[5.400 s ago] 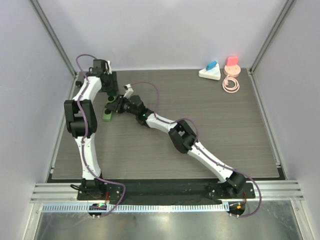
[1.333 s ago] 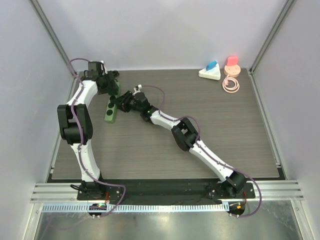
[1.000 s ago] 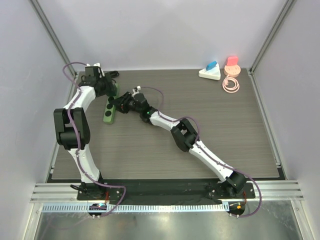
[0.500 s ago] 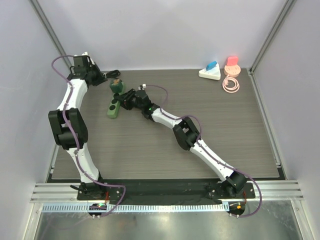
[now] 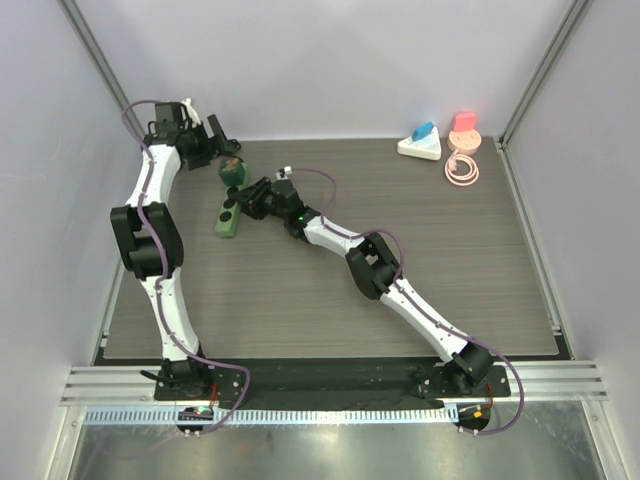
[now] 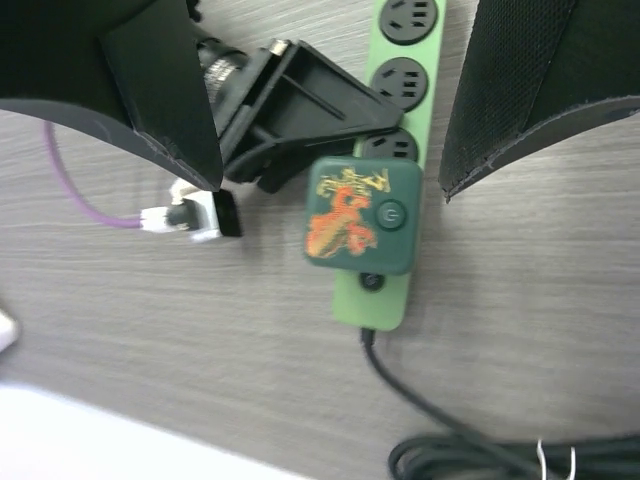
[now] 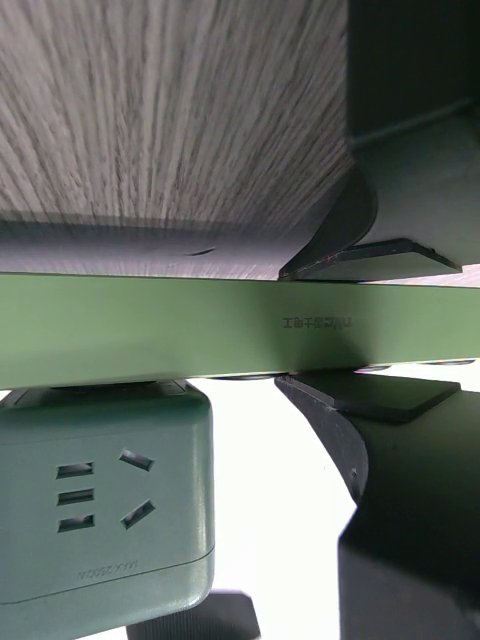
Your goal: Pull the plug off the socket
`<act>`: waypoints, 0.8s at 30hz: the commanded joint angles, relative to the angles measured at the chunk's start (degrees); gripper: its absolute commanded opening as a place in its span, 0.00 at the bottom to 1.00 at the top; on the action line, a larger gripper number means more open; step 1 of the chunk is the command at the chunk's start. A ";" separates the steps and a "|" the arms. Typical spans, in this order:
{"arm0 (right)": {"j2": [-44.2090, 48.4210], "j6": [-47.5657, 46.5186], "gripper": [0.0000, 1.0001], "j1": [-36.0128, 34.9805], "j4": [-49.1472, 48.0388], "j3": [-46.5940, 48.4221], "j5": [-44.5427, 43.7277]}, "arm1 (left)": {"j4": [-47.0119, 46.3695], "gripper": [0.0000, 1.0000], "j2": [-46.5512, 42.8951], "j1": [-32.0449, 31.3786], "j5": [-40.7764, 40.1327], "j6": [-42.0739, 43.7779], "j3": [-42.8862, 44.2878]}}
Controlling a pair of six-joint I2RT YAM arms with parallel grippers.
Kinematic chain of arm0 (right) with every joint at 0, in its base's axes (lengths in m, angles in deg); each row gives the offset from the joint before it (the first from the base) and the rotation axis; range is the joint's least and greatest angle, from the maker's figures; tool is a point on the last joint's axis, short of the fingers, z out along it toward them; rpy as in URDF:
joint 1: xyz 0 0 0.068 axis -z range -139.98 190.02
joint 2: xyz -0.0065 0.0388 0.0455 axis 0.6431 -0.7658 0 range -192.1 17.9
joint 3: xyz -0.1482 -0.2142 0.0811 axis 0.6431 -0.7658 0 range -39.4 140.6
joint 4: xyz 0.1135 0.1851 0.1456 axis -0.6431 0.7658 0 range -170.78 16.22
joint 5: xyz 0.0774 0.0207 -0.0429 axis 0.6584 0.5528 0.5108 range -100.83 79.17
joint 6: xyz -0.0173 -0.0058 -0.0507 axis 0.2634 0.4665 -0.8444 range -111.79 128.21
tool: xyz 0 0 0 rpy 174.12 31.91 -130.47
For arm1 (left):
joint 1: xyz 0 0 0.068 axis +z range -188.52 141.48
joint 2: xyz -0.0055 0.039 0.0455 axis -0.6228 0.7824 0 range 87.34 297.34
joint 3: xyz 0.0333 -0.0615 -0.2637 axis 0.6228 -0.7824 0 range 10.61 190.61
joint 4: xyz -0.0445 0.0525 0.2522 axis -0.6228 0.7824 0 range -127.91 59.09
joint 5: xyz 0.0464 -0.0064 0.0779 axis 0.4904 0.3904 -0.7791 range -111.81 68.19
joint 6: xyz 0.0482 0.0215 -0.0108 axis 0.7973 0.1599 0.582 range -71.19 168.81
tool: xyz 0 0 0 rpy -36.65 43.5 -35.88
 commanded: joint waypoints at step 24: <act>-1.83 -4.70 0.01 1.87 5.51 -3.57 1.63 | 13.01 0.00 11.26 -6.82 -15.60 6.34 12.31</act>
